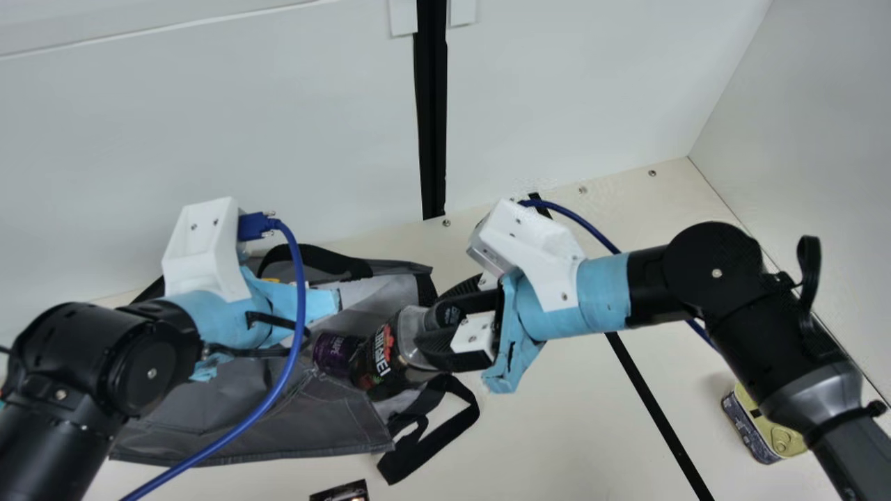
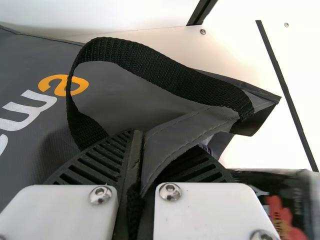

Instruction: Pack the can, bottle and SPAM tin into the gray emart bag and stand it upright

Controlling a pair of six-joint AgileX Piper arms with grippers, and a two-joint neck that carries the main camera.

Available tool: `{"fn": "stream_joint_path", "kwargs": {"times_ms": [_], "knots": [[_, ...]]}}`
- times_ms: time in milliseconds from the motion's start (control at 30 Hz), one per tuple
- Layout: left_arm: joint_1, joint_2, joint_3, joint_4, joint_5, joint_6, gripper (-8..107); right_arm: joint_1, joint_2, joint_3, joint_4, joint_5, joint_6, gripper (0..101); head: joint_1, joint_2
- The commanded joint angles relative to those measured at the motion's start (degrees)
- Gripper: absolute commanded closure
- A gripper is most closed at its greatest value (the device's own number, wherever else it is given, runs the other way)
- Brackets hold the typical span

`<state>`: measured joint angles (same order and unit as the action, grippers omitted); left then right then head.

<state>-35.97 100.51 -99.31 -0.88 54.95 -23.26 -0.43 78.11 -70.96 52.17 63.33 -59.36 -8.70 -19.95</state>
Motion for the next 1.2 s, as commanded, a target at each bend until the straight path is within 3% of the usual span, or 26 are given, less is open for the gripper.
{"fn": "stream_joint_path", "kwargs": {"times_ms": [0, 1167], "knots": [[0.0, 0.0, 0.0, 0.0, 0.0, 0.0, 107, 0.5, 0.2, 0.5, 0.6, -1.0, -0.4, 101, -1.3, 0.0], [0.0, 0.0, 0.0, 0.0, 0.0, 0.0, 107, 11.6, 10.6, 4.0, 9.4, -16.6, -2.7, 101, -1.3, 0.0]]}}
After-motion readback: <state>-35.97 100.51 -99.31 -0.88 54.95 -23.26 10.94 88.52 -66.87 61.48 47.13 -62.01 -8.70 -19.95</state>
